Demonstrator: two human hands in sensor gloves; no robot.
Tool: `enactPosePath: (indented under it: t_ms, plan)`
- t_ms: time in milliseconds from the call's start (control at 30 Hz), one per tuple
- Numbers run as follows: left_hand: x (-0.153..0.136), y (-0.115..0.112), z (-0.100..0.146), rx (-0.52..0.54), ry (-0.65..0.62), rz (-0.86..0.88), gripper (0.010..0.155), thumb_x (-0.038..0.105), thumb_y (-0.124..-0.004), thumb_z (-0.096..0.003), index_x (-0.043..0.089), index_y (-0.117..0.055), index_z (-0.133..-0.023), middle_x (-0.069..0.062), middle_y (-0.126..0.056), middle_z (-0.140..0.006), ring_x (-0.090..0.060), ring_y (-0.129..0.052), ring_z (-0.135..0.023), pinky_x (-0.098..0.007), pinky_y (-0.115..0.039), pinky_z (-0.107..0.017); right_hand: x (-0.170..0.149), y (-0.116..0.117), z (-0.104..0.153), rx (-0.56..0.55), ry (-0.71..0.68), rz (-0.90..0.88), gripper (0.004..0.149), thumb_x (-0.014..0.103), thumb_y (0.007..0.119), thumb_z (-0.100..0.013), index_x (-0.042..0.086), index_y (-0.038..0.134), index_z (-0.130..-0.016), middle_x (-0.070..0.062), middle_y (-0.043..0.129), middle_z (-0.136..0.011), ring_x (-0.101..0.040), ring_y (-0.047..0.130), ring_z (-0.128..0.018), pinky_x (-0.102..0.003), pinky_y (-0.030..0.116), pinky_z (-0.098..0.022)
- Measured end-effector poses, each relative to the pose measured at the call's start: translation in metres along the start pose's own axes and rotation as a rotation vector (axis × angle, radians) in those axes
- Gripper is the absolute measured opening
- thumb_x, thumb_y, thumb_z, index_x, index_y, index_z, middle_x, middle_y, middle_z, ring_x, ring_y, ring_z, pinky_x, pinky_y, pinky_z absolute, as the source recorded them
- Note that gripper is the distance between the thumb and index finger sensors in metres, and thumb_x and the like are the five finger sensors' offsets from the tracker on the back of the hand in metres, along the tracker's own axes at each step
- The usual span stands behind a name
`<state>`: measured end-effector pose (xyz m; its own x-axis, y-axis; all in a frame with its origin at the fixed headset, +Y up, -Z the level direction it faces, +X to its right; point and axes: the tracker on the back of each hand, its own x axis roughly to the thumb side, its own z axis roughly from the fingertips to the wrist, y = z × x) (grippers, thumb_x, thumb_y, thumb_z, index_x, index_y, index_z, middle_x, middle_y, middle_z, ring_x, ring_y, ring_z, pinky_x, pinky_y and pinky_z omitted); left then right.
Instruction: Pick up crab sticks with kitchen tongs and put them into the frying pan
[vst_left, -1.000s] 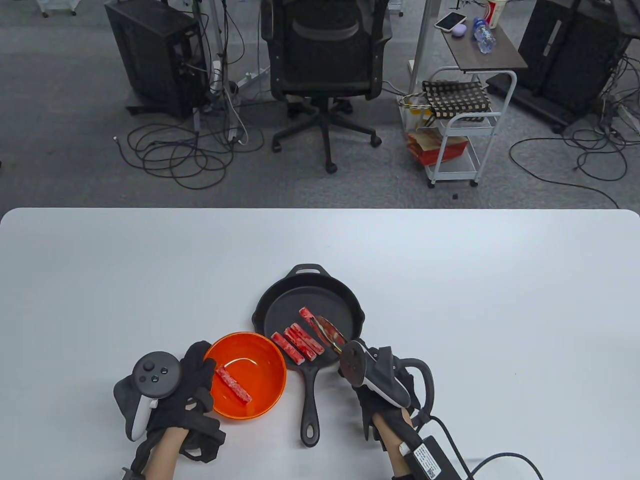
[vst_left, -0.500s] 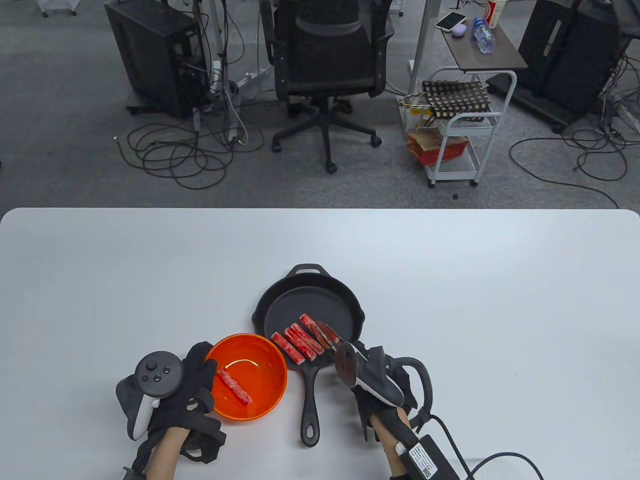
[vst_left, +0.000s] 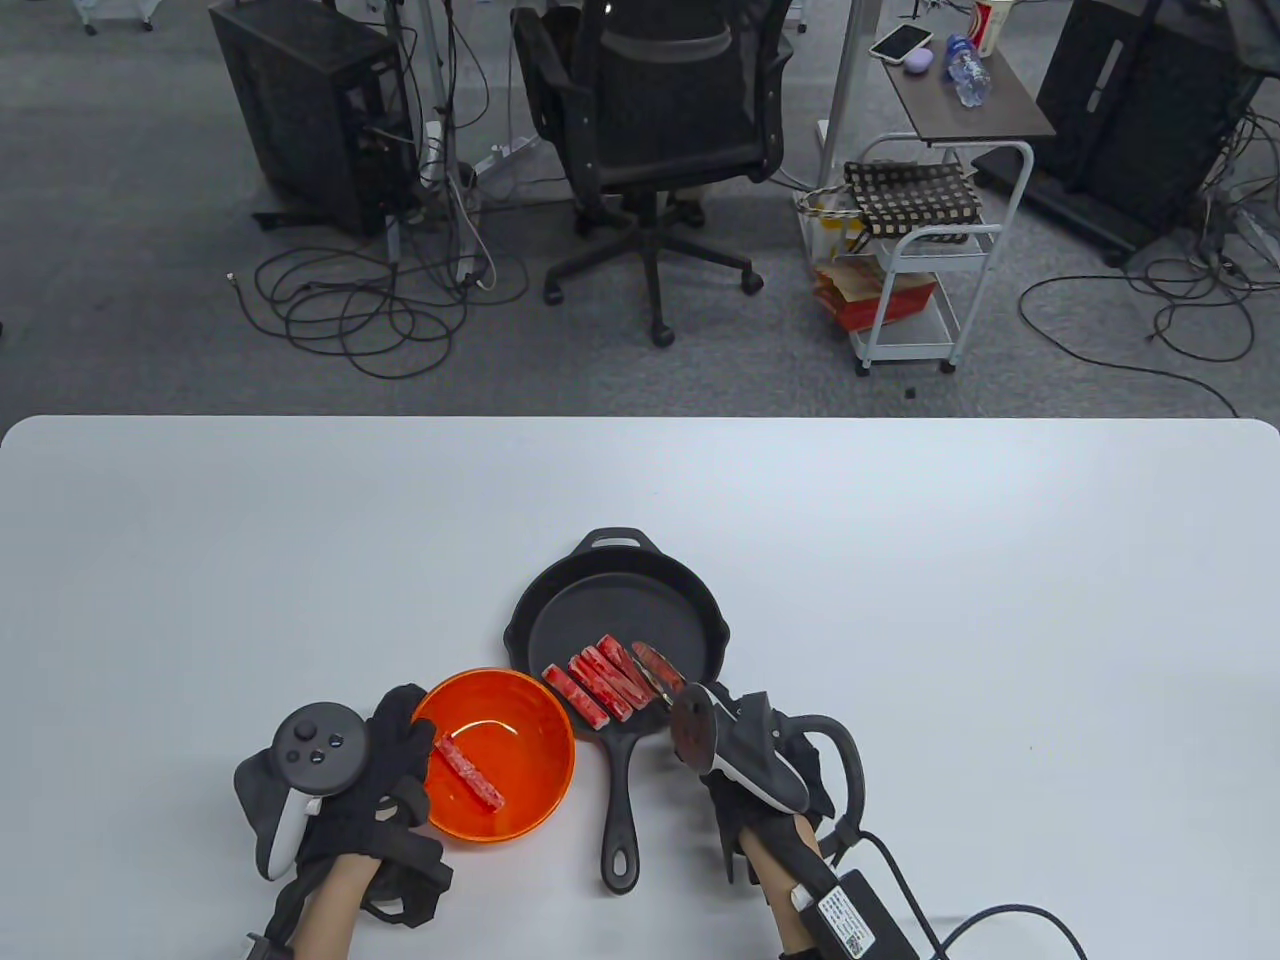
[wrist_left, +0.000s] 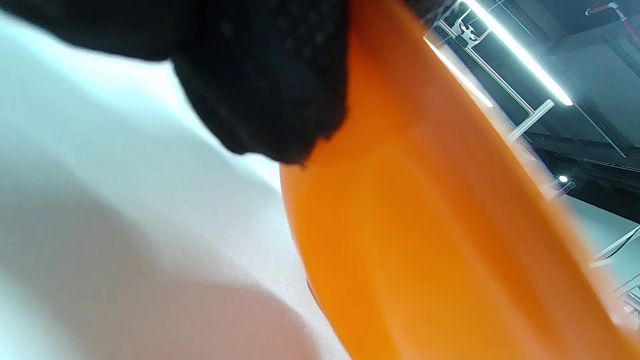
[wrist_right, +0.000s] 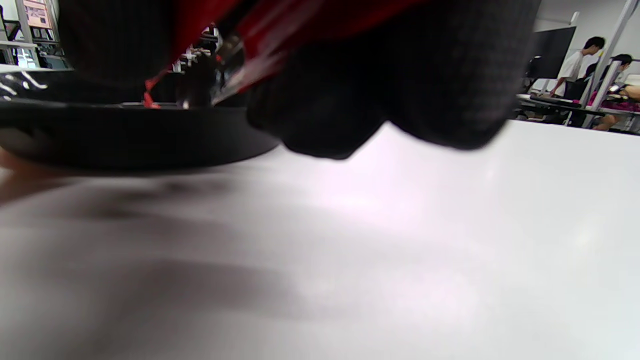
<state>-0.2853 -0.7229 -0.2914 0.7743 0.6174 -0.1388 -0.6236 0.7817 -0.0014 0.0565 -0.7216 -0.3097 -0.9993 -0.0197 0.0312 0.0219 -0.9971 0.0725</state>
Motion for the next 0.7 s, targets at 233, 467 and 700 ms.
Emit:
enactPosePath:
  t_ms: [233,467,700]
  plan:
    - [0.0,0.0,0.0,0.003,-0.001,0.006,0.052,0.035,-0.075,-0.0568,0.019,-0.068,-0.106,-0.011,-0.096,-0.088,-0.017,-0.103,-0.008,-0.027,-0.092,-0.002,0.001,-0.011,0.009,-0.039,-0.02,-0.052,0.065,0.051,0.076,-0.048,0.019,0.07,-0.105,-0.01,0.096,-0.076,-0.02,0.104,-0.039,-0.038,0.092,-0.027]
    - [0.0,0.001,0.0,0.003,-0.004,0.012,0.052,0.035,-0.075,-0.0568,0.019,-0.068,-0.106,-0.011,-0.096,-0.088,-0.017,-0.103,-0.008,-0.027,-0.092,-0.002,0.008,-0.028,0.029,-0.113,-0.062,-0.1,0.067,0.052,0.076,-0.048,0.019,0.07,-0.105,-0.01,0.095,-0.077,-0.02,0.104,-0.04,-0.038,0.092,-0.027]
    - [-0.002,0.001,0.0,0.007,-0.004,0.023,0.052,0.035,-0.075,-0.0568,0.018,-0.068,-0.106,-0.012,-0.096,-0.088,-0.017,-0.103,-0.008,-0.027,-0.092,-0.002,0.024,-0.041,0.048,-0.153,-0.162,-0.17,0.067,0.052,0.076,-0.048,0.019,0.069,-0.106,-0.011,0.095,-0.077,-0.02,0.104,-0.04,-0.038,0.091,-0.027]
